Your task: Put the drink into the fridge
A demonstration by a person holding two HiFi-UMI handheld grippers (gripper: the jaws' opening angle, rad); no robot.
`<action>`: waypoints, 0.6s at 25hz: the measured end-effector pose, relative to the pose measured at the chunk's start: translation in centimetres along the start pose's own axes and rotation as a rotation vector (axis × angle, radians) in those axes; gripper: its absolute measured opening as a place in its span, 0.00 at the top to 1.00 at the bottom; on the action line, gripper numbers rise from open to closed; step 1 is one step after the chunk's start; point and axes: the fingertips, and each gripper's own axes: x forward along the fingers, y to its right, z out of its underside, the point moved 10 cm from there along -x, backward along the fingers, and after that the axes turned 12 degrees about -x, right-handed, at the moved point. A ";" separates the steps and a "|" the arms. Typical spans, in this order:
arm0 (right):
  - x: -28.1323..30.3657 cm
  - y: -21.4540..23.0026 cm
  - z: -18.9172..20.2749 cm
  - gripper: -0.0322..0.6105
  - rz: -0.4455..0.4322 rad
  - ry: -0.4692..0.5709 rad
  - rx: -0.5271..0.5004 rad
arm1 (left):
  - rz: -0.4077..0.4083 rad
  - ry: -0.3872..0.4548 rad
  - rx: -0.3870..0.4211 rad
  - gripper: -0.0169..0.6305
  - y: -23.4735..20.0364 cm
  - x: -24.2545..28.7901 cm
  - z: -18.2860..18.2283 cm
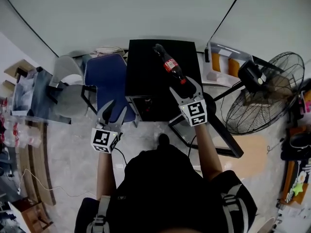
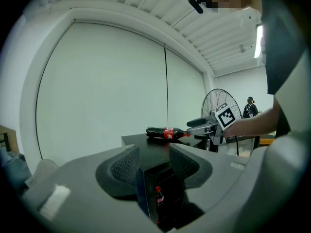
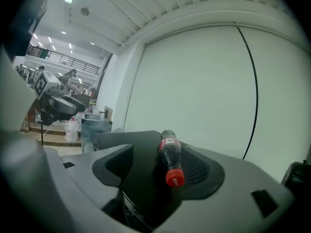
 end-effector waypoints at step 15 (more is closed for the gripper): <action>5.0 3.5 0.7 0.46 -0.079 -0.091 0.026 | -0.081 0.010 -0.024 0.68 -0.3 0.8 -0.5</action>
